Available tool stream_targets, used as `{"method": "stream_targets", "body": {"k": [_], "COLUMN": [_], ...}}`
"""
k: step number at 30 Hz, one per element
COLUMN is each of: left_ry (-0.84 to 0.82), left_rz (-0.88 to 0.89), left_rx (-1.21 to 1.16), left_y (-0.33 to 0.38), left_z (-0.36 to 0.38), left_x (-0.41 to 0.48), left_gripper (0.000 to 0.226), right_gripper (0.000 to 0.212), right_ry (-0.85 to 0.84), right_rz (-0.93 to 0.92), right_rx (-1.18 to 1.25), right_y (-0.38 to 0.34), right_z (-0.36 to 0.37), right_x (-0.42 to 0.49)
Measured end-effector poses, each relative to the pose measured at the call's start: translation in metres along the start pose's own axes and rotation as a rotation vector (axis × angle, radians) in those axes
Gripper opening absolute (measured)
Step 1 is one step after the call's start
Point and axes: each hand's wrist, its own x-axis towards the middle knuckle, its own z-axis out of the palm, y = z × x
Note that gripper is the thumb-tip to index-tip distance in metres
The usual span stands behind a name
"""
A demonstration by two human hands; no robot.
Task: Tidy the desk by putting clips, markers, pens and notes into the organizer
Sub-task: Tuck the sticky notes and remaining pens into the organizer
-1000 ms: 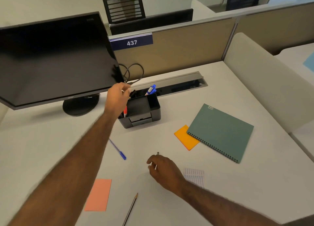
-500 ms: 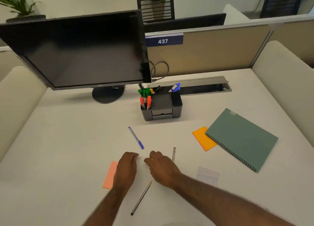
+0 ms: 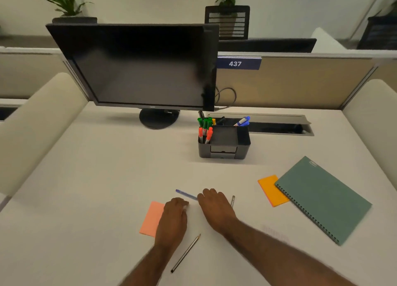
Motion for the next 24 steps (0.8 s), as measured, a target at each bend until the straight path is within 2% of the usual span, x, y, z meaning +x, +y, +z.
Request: {"method": "stream_targets", "body": {"k": [5,7,10,13,15,18,24], "left_ry": [-0.031,-0.085,-0.124,-0.155,-0.166,-0.186,-0.198], "left_rz": [0.105,0.119,0.152,0.139,0.132,0.127,0.121], "left_rx": [0.173,0.214,0.289,0.325,0.343,0.358,0.358], "left_y": [0.004,0.001,-0.004,-0.004,-0.004,-0.004,-0.001], "left_z": [0.02,0.025,0.033,0.034,0.034,0.032,0.03], "left_x": [-0.006,-0.003,0.003,0.007,0.008,0.007,0.008], "left_gripper": [0.045,0.057,0.062,0.064,0.064,0.064,0.064], "right_gripper": [0.013,0.009,0.016,0.009,0.011,0.018,0.015], "right_ry": [0.06,0.16,0.38,0.584,0.647,0.634,0.482], "right_rz": [0.235,0.296,0.313,0.35,0.433,0.512,0.545], "right_rx": [0.321,0.458,0.625,0.646,0.616,0.564,0.509], "right_y": [0.021,0.035,0.067,0.106,0.13,0.156,0.175], "right_z": [-0.014,-0.043,-0.101,-0.157,-0.18,-0.194,-0.182], "right_x": [0.004,0.014,0.033,0.061,0.086,0.125,0.179]}}
